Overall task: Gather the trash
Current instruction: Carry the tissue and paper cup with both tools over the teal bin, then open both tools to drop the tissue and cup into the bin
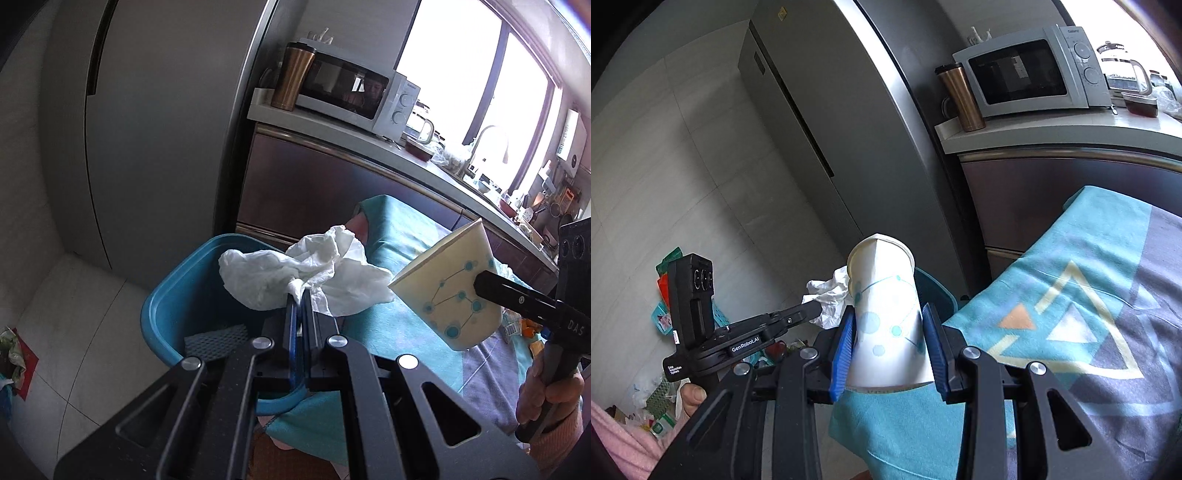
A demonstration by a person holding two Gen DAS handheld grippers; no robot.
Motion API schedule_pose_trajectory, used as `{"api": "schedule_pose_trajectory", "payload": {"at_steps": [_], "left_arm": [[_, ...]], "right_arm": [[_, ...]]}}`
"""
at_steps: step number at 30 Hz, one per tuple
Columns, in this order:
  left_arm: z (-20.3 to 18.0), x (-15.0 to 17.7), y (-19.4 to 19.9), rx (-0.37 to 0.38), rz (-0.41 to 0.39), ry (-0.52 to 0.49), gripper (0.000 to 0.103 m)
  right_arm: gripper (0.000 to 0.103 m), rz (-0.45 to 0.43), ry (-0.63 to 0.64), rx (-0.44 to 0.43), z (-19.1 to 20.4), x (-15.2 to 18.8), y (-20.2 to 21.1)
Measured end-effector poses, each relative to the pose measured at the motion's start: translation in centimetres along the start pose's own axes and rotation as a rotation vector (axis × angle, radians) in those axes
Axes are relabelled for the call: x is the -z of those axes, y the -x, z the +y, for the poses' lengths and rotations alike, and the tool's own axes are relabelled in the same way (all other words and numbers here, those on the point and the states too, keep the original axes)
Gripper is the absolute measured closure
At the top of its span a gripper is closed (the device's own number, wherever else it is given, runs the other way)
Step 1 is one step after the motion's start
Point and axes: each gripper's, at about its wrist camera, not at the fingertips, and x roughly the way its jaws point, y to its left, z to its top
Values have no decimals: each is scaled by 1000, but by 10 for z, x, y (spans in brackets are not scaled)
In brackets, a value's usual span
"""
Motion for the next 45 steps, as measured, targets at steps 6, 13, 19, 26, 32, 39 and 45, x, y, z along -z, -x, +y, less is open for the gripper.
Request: {"api": "schedule_pose_trajectory", "payload": {"at_steps": [6,13,19,26,32,39,45], "left_arm": [[10,-2,-11,-29,6,19,100],[14,-3,-19,-46,13,30,100],[17,-5,-24,-52,16,42,100],[18,-5,-29,-54,26,48,100],[16,-7,-36,-58,36,44,100],[15,-7,-53,-67,65,41,100],[19,-6,-71,-78,100,50,99]], "right_arm": [[68,41,-7,-3,5,-6,-34],[68,58,-18,-6,4,-12,-51],[68,74,-25,0,3,-13,-63],[68,88,-30,3,1,-15,-76],[68,101,-34,5,0,-14,-83],[68,135,-48,25,-1,-12,-97],[67,169,-54,52,-3,-14,-111]]}}
